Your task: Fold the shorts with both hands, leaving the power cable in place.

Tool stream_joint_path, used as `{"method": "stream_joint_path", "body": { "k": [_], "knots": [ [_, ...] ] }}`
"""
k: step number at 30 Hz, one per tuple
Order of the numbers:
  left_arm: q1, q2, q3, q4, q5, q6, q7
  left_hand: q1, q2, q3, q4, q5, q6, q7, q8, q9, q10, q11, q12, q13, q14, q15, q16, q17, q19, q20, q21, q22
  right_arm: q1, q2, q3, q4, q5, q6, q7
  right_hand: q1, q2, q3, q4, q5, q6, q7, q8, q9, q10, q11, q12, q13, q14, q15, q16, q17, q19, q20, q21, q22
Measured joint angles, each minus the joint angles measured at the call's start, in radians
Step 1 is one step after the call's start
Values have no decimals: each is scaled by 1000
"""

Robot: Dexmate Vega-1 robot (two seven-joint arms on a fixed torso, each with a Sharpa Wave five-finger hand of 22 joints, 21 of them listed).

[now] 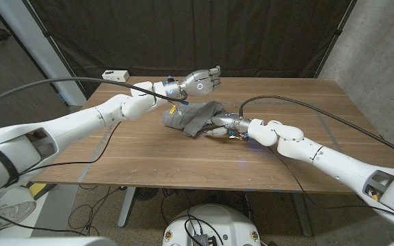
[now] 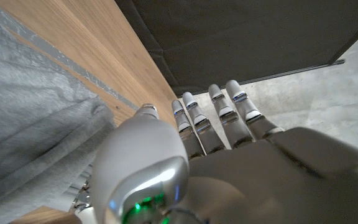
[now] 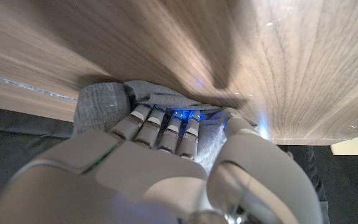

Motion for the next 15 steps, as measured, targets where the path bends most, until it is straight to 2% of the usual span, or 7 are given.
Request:
{"method": "stream_joint_path", "body": {
  "k": [4, 6, 9, 12, 15],
  "knots": [
    [45, 6, -30, -26, -23, 37, -21, -68, 1, 8, 0, -7, -43, -1, -4, 0, -32, 4, 0, 0, -30, 2, 0, -4, -8, 13, -8, 0, -4, -8, 7, -21, -4, -12, 10, -58, -16, -32, 32, 4, 0, 0, 0, 0, 4, 4, 0, 0, 7, 1, -7, 4, 20, 20, -7, -1],
    [66, 9, -46, -40, -23, 37, -21, -99, 1, 8, 0, -11, -63, 1, -4, 0, -45, 10, 0, 0, -47, 1, 0, -5, -15, 24, -14, 0, -4, -8, 7, -21, -8, -21, 15, -69, -19, -41, 41, 4, 0, 0, 0, 0, 5, 5, 0, 0, 9, 2, -8, 3, 20, 20, -7, -2],
    [100, 14, -71, -61, -49, 82, -49, -115, 2, 8, 0, -11, -71, -1, -4, 0, -56, 10, 0, 0, -58, 2, -5, -5, -17, 25, -14, 0, -13, -20, 17, -55, -17, -35, 21, -80, -18, -43, 43, 4, 0, 0, 0, 0, 5, 5, 0, 0, 11, 0, -7, 2, 48, 48, -8, -2],
    [135, 20, -97, -84, -67, 114, -72, -134, -3, 12, -4, -11, -84, 0, -4, 0, -70, 11, 0, 0, -69, 2, -5, -5, -21, 30, -20, 0, -22, -29, 26, -81, -24, -51, 27, -81, -18, -46, 46, 13, 0, 0, 0, 0, 5, 5, 0, 0, 10, 1, -10, -3, 52, 52, -8, 0],
    [164, 25, -118, -102, -81, 134, -89, -147, -3, 12, -4, -11, -93, 2, -4, 0, -82, 14, 0, 0, -72, 2, -5, -5, -22, 31, -22, 0, -29, -36, 34, -102, -28, -67, 31, -80, -18, -38, 38, 15, 0, 0, 0, -2, 5, 5, 0, 0, 10, 1, -11, -8, 57, 57, -6, 2]
  ]
}}
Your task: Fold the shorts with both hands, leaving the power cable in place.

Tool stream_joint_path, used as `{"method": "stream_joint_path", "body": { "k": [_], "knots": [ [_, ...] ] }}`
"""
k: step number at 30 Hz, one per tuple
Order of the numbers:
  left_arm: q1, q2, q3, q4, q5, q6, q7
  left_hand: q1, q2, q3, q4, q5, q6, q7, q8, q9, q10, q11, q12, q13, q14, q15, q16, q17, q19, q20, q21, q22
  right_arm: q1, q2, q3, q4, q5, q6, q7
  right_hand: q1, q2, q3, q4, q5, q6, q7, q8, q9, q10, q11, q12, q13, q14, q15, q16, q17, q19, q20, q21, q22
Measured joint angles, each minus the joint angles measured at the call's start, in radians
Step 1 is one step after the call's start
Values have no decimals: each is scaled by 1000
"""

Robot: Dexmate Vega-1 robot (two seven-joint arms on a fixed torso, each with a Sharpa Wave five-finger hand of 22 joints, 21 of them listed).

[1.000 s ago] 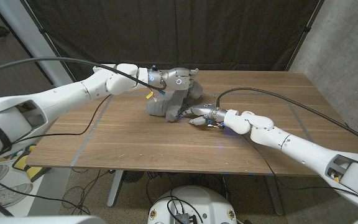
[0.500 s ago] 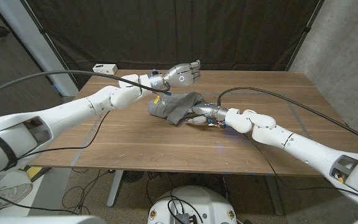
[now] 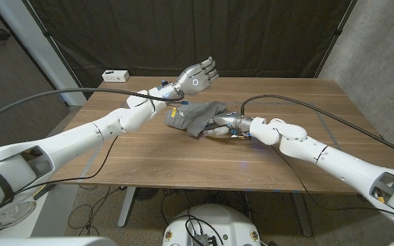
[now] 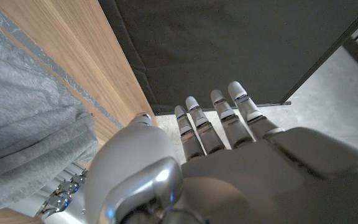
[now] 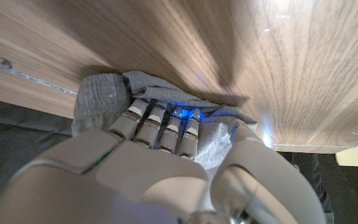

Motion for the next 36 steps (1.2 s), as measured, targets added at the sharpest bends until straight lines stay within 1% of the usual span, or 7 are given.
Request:
{"method": "stream_joint_path", "body": {
  "k": [7, 10, 13, 15, 24, 29, 36],
  "knots": [
    [81, 16, -64, -58, -45, 40, -43, -38, -7, 0, 0, -4, -24, -2, 0, 0, -19, 13, 0, 0, -21, 1, 0, 0, -9, 9, -7, 0, -19, -18, 24, -57, -6, -29, 6, 12, 6, -1, -14, 8, 0, 0, 0, -1, 7, 7, 0, 0, 14, 2, 0, -5, 0, 0, 0, -1],
    [113, 24, -90, -81, -59, 52, -57, -55, -6, 0, 0, -12, -32, 1, 0, 0, -26, 19, 0, 0, -22, 0, 0, 0, -12, 12, -8, 0, -30, -28, 35, -89, -8, -45, 12, 11, 5, -1, -13, 8, 0, 0, 0, 0, 13, 13, 0, 0, 16, 1, 0, -5, 8, -3, 0, -1],
    [132, 29, -106, -95, -67, 60, -64, -58, -7, 0, 0, -12, -32, 0, 0, 0, -33, 19, 0, 0, -29, 3, 0, 0, -16, 16, -8, 0, -38, -35, 42, -111, -15, -58, 14, -5, -11, -10, -5, 8, 0, 0, 0, 0, 14, 14, 0, 0, 20, 5, 0, -5, 9, -2, 0, -1],
    [152, 35, -124, -110, -74, 67, -71, -67, -6, 0, 0, -12, -39, -2, 0, 0, -33, 19, 0, 0, -32, 0, 0, 0, -18, 18, -8, 0, -44, -41, 48, -128, -23, -71, 16, -10, -15, -14, -8, 8, 0, 0, 0, 0, 14, 14, 0, 0, 20, 5, 0, -5, 9, -2, 0, -1],
    [220, 53, -185, -160, -100, 88, -90, -81, -10, -4, 4, -12, -45, 2, 0, 0, -45, 31, 0, 0, -36, 4, 0, 0, -18, 18, -8, 0, -76, -67, 80, -203, -47, -131, 25, -10, -15, -14, -8, 15, -6, 5, 0, 0, 14, 14, 0, 0, 20, 5, -8, -10, 9, -2, 0, -1],
    [262, 62, -222, -190, -124, 106, -105, -94, -11, -4, 4, -14, -56, 1, 0, 0, -59, 38, 0, 0, -50, 4, 0, 0, -12, 23, -13, 0, -97, -83, 103, -239, -55, -170, 27, -9, -16, -10, -21, 15, -6, 5, 0, 0, 14, 14, 0, 0, 20, 5, -15, -10, 9, -2, 0, -1],
    [328, 73, -279, -233, -169, 141, -132, -115, -17, -7, 2, -19, -77, -1, 0, 0, -78, 46, 0, 0, -63, 4, 0, 0, -15, 25, -17, 0, -132, -108, 148, -284, -58, -232, 17, -4, -20, -6, -24, 22, -5, 5, 0, 0, 14, 14, 0, 0, 20, 5, -19, -14, 9, -2, 0, -1]
  ]
}}
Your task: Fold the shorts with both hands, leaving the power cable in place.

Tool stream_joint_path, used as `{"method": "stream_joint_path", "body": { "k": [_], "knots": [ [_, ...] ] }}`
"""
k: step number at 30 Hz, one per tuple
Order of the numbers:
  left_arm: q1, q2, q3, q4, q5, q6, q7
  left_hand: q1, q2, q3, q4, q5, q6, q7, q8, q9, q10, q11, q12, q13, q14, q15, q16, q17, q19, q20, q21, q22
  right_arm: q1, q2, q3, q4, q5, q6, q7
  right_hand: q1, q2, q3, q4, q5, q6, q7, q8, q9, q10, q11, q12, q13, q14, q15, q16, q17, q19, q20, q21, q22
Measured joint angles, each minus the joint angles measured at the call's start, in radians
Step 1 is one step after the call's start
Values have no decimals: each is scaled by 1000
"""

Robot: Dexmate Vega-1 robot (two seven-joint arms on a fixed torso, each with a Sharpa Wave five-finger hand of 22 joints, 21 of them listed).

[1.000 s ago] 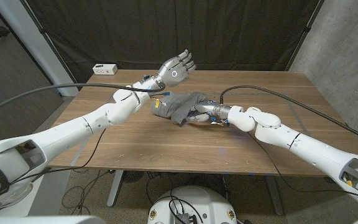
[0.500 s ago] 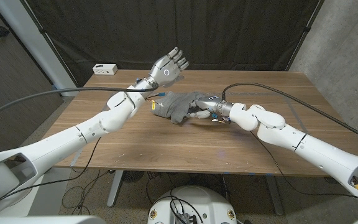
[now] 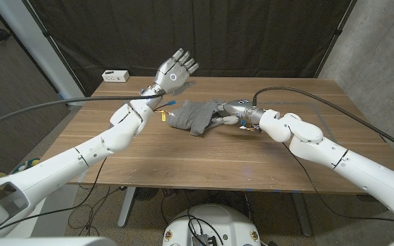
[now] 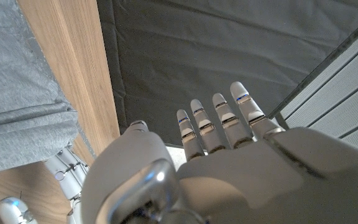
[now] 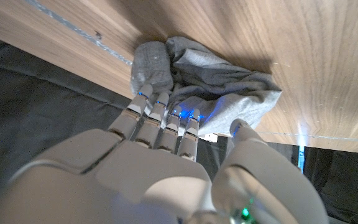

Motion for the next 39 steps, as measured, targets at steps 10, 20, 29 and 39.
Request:
{"method": "stream_joint_path", "body": {
  "k": [10, 20, 29, 39],
  "knots": [
    [80, 6, -71, -48, -71, 53, -36, -28, -2, -2, -2, 0, -41, 1, -7, 0, -37, 23, 0, 0, -24, 0, -4, -3, -7, 7, -7, 0, -46, -21, 51, -48, -2, -94, -51, 25, 25, 10, -10, 6, 0, 0, 0, 0, 0, -1, 0, 0, 0, 0, -8, 2, 4, -4, 0, 0],
    [157, 2, -139, -96, -149, 104, -69, -51, -6, -6, -6, -8, -78, 3, -7, 0, -68, 39, 0, -5, -52, 3, -4, -5, -9, 8, -11, 0, -85, -21, 96, -67, 36, -137, -136, 9, 57, 21, 2, 8, 0, 0, 0, 0, 9, -9, 0, 0, -26, -4, -16, 8, 3, -11, -6, 0],
    [226, -6, -199, -143, -211, 135, -82, -81, -10, -10, -10, -8, -127, 16, -7, 0, -113, 62, -4, -5, -90, 1, -8, -5, -18, 17, -25, 0, -118, -11, 136, -58, 127, -118, -219, -3, 68, 23, 13, 2, -34, -5, -8, 0, -38, -9, -8, 0, -122, -1, -41, 8, -27, -41, -17, 0],
    [326, -18, -300, -215, -430, 181, -74, -121, 0, -6, -14, -14, -206, 63, -7, -5, -181, 69, -4, -5, -156, 3, -8, -9, -57, 21, -50, 0, -150, -1, 175, -37, 241, -56, -303, -11, 60, 21, 17, -5, -91, -11, -19, 0, -88, -17, -8, 0, -210, 2, -51, 5, -64, -56, -25, 0]
  ]
}}
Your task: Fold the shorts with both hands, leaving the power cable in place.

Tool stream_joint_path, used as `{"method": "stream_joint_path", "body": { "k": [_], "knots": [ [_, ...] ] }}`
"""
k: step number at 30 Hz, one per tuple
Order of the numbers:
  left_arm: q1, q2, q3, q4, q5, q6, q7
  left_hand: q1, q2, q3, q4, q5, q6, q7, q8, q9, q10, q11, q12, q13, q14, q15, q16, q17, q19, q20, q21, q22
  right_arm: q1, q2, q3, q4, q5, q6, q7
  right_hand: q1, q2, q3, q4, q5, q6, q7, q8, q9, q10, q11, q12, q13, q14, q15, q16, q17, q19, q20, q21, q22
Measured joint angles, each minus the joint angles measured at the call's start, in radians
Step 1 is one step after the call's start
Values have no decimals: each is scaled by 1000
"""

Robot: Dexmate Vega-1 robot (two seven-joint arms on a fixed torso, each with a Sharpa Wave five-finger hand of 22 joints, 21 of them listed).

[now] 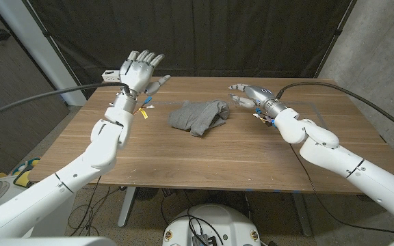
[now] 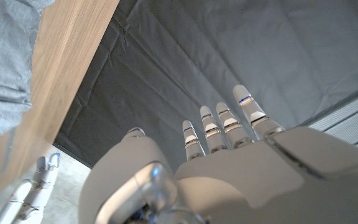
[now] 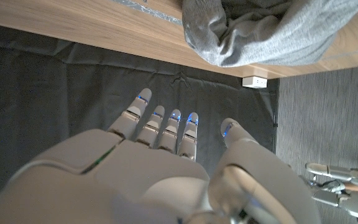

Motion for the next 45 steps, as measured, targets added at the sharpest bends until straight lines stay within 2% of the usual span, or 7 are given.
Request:
{"method": "stream_joint_path", "body": {
  "k": [5, 10, 20, 30, 38, 44, 45],
  "knots": [
    [53, -11, -66, -36, -143, -2, 15, -24, 25, 15, 7, 0, -55, 55, 0, 0, -53, -6, 0, -5, -57, 1, -4, 0, -45, -5, -26, 0, -19, 11, 23, 21, 64, 46, -45, -13, -6, -4, 4, 0, -40, -7, 0, 0, -30, 2, -7, 0, -31, 2, 0, 0, -17, -7, 0, 0],
    [101, -25, -136, -62, -284, -25, 27, -47, 24, 38, 15, 5, -86, 86, 0, 0, -97, -6, 0, -5, -110, 3, -4, 0, -96, -9, -50, 5, -33, 22, 39, 42, 128, 97, -84, -29, -21, -16, 9, -8, -73, 2, 0, 0, -52, 6, -7, 0, -50, 0, 0, 0, -25, -10, 0, 0],
    [167, -51, -255, -74, -547, -99, 44, -108, 7, 62, 30, 14, -157, 107, 0, 0, -180, 24, -4, -10, -196, 29, -6, 0, -144, -13, -76, 5, -57, 47, 73, 93, 259, 202, -135, -54, -36, -34, 18, -8, -96, 3, 0, 0, -71, 11, -7, 0, -60, 0, 4, 0, -35, -2, 0, 0],
    [212, -87, -348, -23, -918, -288, 42, -176, -16, 72, 39, 30, -208, 126, 0, 0, -255, 49, -4, -11, -264, 54, -8, 0, -193, -17, -104, 5, -77, 92, 106, 165, 389, 297, -156, -86, -46, -55, 31, -8, -103, 11, 0, 0, -78, 18, -7, 0, -64, -4, 8, 0, -39, 2, 0, 0],
    [229, -104, -393, 45, -1128, -429, 20, -213, -28, 79, 40, 46, -229, 137, 0, 0, -285, 58, -8, -14, -298, 62, -8, 0, -207, -25, -112, 5, -83, 129, 122, 223, 475, 365, -159, -108, -24, -62, 47, -4, -111, 21, 4, 0, -67, 29, 1, 0, -64, -4, 16, 0, -16, -36, 5, 0],
    [236, -113, -407, 84, -1259, -524, -4, -231, -39, 83, 44, 52, -237, 144, 0, -5, -303, 65, -8, -14, -308, 59, -8, 0, -212, -30, -116, 5, -86, 162, 136, 275, 532, 413, -156, -117, -23, -64, 49, -2, -98, 36, 11, 0, -52, 44, 8, 0, -53, 0, 16, 0, -3, -48, 13, -4],
    [238, -118, -411, 113, -1277, -538, -8, -231, -39, 87, 40, 52, -237, 144, 0, -5, -303, 65, -8, -14, -308, 59, -8, 0, -212, -30, -116, 5, -86, 167, 139, 283, 583, 452, -145, -120, -26, -67, 52, -2, -99, 43, 12, 0, -49, 47, 8, 0, -49, 0, 16, -3, 0, -51, 13, -5]
  ]
}}
